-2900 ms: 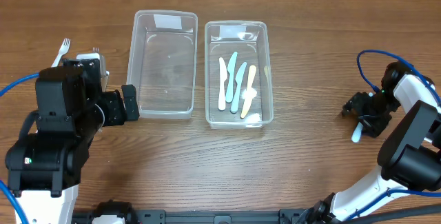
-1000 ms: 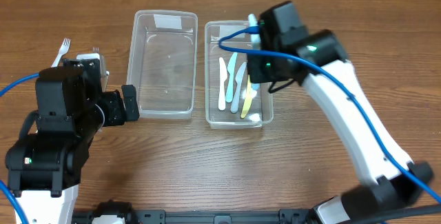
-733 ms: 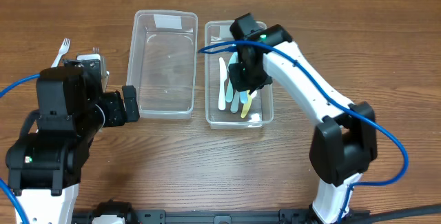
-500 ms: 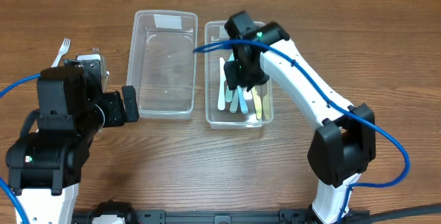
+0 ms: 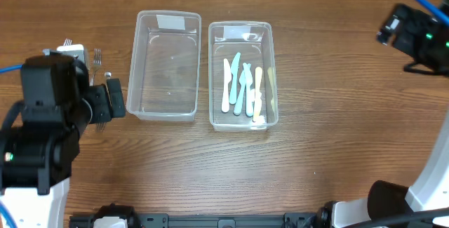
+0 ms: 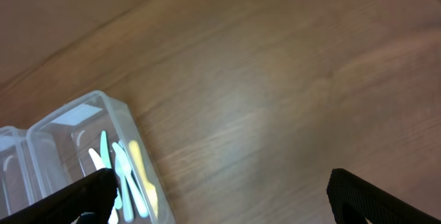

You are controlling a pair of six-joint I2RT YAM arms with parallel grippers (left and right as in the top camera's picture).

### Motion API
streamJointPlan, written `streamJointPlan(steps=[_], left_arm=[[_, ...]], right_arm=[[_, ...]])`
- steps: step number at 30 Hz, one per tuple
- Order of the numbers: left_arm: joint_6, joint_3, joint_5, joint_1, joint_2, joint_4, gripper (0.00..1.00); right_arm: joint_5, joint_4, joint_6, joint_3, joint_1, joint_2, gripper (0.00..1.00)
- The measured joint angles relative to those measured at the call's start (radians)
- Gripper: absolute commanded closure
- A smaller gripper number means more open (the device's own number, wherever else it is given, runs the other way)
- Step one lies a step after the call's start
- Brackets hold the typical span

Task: Pack container
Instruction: 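Move left gripper to the metal forks and grasp one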

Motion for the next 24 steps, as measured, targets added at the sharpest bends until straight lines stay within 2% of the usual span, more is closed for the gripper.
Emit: streamJointPlan(steps=[4, 9, 11, 12, 16, 19, 24], left_arm=[[-0.001, 0.0, -0.039, 0.008, 0.06, 0.001, 0.0], [0.006, -0.001, -0.057, 0.123, 0.122, 0.024, 0.0], [0.041, 0.0, -0.003, 0.223, 0.181, 0.058, 0.0], [0.069, 0.001, 0.029, 0.249, 0.225, 0.078, 0.0], [0.115, 0.003, 0.061, 0.276, 0.367, 0.11, 0.05], [0.151, -0.018, 0.098, 0.276, 0.488, 0.158, 0.06], [0.18, -0.123, 0.144, 0.276, 0.563, 0.293, 0.06]], right_arm=[[-0.039, 0.0, 0.005, -0.146, -0.077, -0.072, 0.0], [-0.065, 0.146, 0.006, -0.555, -0.051, -0.27, 0.0], [-0.074, 0.214, 0.005, -0.784, -0.022, -0.328, 0.0], [-0.074, 0.238, 0.005, -0.841, -0.014, -0.331, 0.0], [-0.075, 0.271, 0.0, -0.938, 0.005, -0.33, 0.0], [-0.075, 0.281, -0.003, -0.945, 0.005, -0.329, 0.0], [-0.075, 0.284, -0.007, -0.945, 0.005, -0.329, 0.0]])
